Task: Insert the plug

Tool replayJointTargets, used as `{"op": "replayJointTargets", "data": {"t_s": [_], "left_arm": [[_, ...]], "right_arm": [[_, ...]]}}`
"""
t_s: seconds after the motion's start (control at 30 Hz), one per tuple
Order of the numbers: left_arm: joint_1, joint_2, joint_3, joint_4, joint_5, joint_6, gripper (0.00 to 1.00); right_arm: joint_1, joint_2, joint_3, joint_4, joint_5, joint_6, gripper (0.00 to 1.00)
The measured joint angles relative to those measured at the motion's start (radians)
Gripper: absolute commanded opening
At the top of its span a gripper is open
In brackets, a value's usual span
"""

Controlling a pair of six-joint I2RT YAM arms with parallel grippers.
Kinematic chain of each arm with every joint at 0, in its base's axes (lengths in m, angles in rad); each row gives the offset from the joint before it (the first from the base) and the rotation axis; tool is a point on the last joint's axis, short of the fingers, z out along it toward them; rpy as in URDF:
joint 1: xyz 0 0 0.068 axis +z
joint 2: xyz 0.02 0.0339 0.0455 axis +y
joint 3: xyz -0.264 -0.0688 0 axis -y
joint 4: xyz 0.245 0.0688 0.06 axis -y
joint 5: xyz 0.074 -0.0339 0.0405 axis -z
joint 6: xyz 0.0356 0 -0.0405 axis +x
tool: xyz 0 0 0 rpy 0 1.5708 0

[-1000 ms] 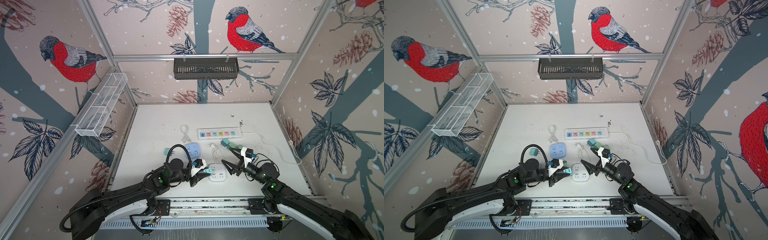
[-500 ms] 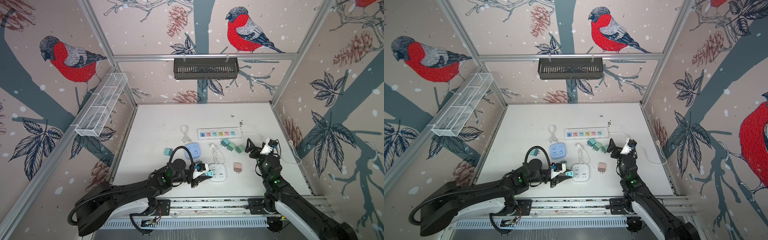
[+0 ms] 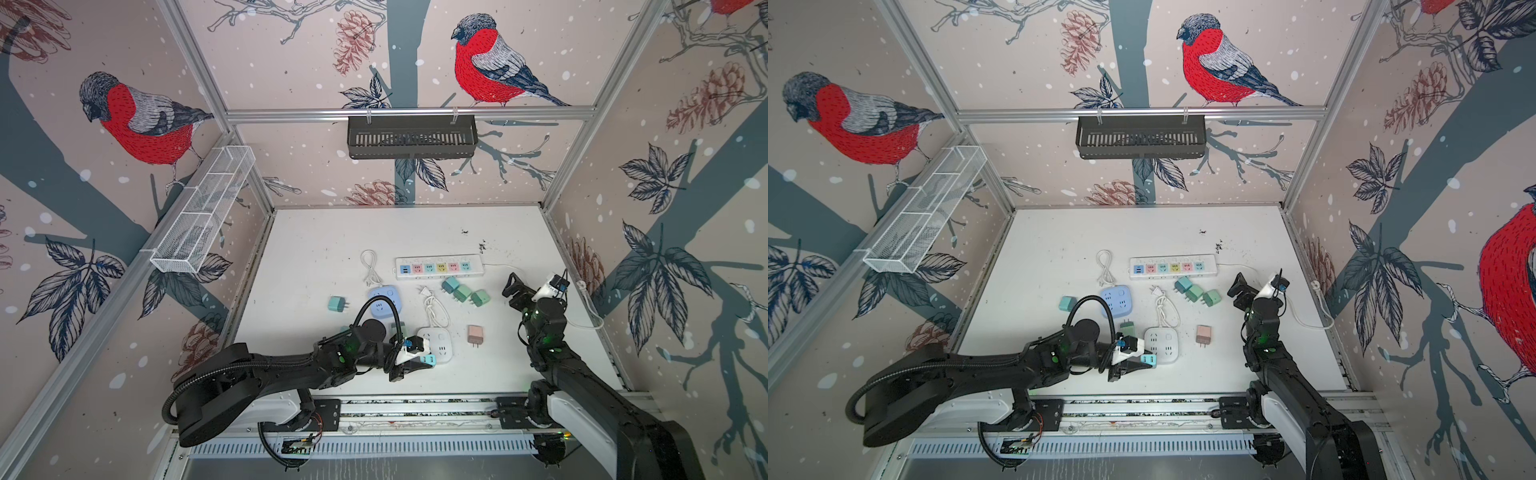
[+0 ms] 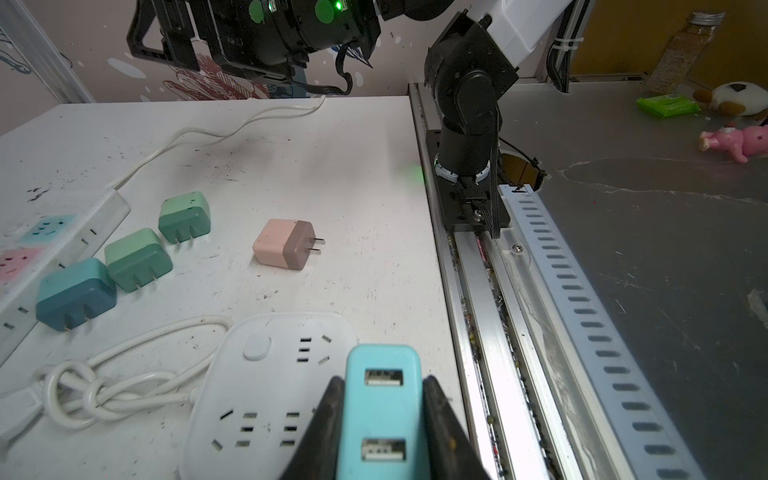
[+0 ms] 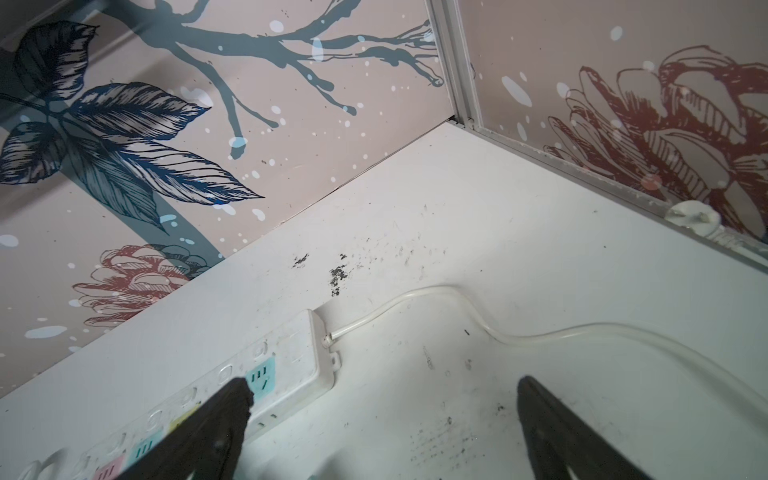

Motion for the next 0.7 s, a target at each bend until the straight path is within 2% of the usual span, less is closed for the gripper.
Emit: {"op": "replayJointTargets", "data": {"t_s": [0.4,0.7], "left_arm": [[-0.010,0.212,0.140,0.052,-0.033,0.026,0.00],[-0.011,0.276,0.181,0.075,-0.080,0.044,0.00]], "right_arm": [[0.034,0.036,0.012,0.020,-0.003,-0.012,0.99],[0.062,0.068,0.032,0.020,0.012,-0.027,0.99]]}}
